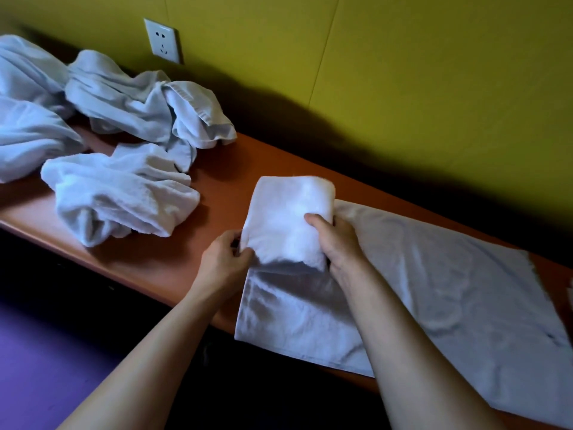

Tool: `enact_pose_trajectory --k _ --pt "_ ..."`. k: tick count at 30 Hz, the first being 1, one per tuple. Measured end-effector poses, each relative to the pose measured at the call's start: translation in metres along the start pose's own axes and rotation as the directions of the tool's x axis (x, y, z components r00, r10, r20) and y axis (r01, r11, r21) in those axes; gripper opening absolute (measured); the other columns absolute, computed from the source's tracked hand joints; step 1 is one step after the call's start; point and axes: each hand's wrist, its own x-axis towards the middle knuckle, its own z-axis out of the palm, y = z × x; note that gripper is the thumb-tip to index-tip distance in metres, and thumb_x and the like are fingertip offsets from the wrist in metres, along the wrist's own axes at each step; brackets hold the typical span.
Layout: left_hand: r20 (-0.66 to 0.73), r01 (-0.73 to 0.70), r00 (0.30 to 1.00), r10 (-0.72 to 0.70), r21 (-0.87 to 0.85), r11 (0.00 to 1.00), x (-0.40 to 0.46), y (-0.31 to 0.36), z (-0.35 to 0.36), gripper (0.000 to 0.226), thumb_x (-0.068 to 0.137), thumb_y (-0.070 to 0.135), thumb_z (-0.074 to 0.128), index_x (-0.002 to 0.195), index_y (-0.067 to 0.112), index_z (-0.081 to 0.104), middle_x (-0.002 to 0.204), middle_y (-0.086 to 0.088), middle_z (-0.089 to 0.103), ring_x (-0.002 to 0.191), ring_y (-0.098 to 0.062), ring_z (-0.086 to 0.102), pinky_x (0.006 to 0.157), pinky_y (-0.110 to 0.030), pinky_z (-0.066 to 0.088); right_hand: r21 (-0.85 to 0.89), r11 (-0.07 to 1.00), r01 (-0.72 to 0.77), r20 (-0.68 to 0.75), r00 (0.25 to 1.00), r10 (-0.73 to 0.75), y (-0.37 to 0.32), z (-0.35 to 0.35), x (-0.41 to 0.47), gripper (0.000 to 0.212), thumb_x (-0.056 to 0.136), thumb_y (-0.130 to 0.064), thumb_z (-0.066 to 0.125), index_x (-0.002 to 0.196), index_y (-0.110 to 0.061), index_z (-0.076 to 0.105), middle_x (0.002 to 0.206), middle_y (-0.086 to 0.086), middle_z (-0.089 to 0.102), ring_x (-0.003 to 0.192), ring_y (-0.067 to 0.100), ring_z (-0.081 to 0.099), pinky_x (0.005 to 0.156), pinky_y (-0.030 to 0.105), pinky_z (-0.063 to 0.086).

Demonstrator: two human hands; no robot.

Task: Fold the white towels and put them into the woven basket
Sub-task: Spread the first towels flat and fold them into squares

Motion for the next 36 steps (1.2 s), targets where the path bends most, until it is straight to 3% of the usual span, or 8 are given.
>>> enact_pose_trajectory --k 8,10,13,16,19,25,29,36 --pt "-0.016 0.061 0.997 -0.077 -0.477 0.877 -0.013 0.037 -0.010 0.055 0.069 0.055 0.058 0.109 0.021 0.071 0.106 0.004 0.072 0.103 -0.015 0.065 0.086 -0.030 0.050 0.260 0.965 -0.024 0.235 0.971 -0.039 -0.037 -0.021 -0.038 0.036 0.085 -0.023 0.074 0.116 -0.006 0.067 0.111 0.013 0.075 0.104 0.033 0.071 0.094 0.057 0.055" --pt "0.180 0.196 0.978 -0.107 -0.611 0.767 -0.018 0.053 -0.009 0.061 0.067 0.051 0.066 0.114 0.013 0.070 0.116 -0.007 0.070 0.107 -0.025 0.066 0.084 -0.041 0.057 0.314 0.947 -0.064 0.271 0.962 -0.025 -0.045 -0.036 -0.049 0.048 0.082 -0.025 0.076 0.122 -0.002 0.064 0.116 0.017 0.073 0.107 0.036 0.070 0.097 0.060 0.052" --pt "0.554 0.510 0.826 -0.105 -0.654 0.558 -0.038 0.082 -0.008 0.047 0.082 0.037 0.069 0.116 0.005 0.065 0.109 -0.019 0.068 0.100 -0.034 0.067 0.083 -0.052 0.059 0.347 0.933 -0.093 0.298 0.954 -0.016 -0.057 -0.066 -0.068 0.049 0.083 -0.026 0.074 0.125 -0.003 0.063 0.119 0.017 0.071 0.110 0.036 0.069 0.098 0.057 0.052" --pt "0.654 0.565 0.756 -0.006 -0.648 0.511 -0.060 0.104 0.001 0.023 0.089 0.026 0.062 0.100 0.009 0.070 0.093 -0.014 0.073 0.086 -0.027 0.072 0.079 -0.043 0.060 0.372 0.923 -0.097 0.279 0.960 -0.011 -0.062 -0.101 -0.085 0.045 0.086 -0.023 0.071 0.125 -0.002 0.064 0.119 0.018 0.071 0.109 0.035 0.069 0.097 0.053 0.053" --pt "0.579 0.471 0.815 -0.026 -0.635 0.613 -0.077 0.123 0.025 0.024 0.095 0.017 0.057 0.112 0.006 0.069 0.102 -0.013 0.076 0.082 -0.022 0.073 0.069 -0.031 0.059 0.350 0.935 -0.050 0.189 0.982 -0.019 -0.057 -0.140 -0.098 0.039 0.087 -0.021 0.070 0.121 -0.003 0.065 0.115 0.018 0.073 0.107 0.034 0.070 0.093 0.049 0.056" --pt "0.404 0.263 0.914 -0.036 -0.522 0.811 -0.114 0.146 0.085 0.040 0.092 0.005 0.066 0.129 0.019 0.060 0.114 -0.020 0.071 0.083 -0.028 0.069 0.073 -0.034 0.056 0.185 0.983 -0.003 -0.030 1.000 0.009 -0.022 -0.226 -0.118 0.022 0.089 -0.022 0.071 0.108 -0.010 0.072 0.103 0.006 0.077 0.097 0.022 0.074 0.089 0.040 0.059" --pt "0.423 0.118 0.904 0.063 -0.390 0.913 -0.153 0.162 0.128 0.041 0.094 0.005 0.064 0.129 0.025 0.058 0.094 -0.019 0.073 0.072 -0.025 0.068 0.061 -0.030 0.054 0.113 0.993 -0.034 -0.139 0.989 0.050 0.013 -0.282 -0.134 0.023 0.090 -0.022 0.068 0.108 -0.008 0.071 0.104 0.007 0.077 0.096 0.024 0.074 0.091 0.043 0.059" --pt "0.529 -0.247 0.792 0.305 -0.180 0.952 -0.213 0.185 0.220 0.046 0.092 0.007 0.063 0.122 0.041 0.060 0.092 -0.006 0.069 0.064 -0.015 0.062 0.060 -0.028 0.051 0.025 0.998 -0.065 -0.387 0.919 0.069 0.078 -0.389 -0.155 0.049 0.054 -0.046 0.065 0.094 -0.017 0.072 0.098 0.000 0.075 0.095 0.024 0.069 0.090 0.049 0.056"
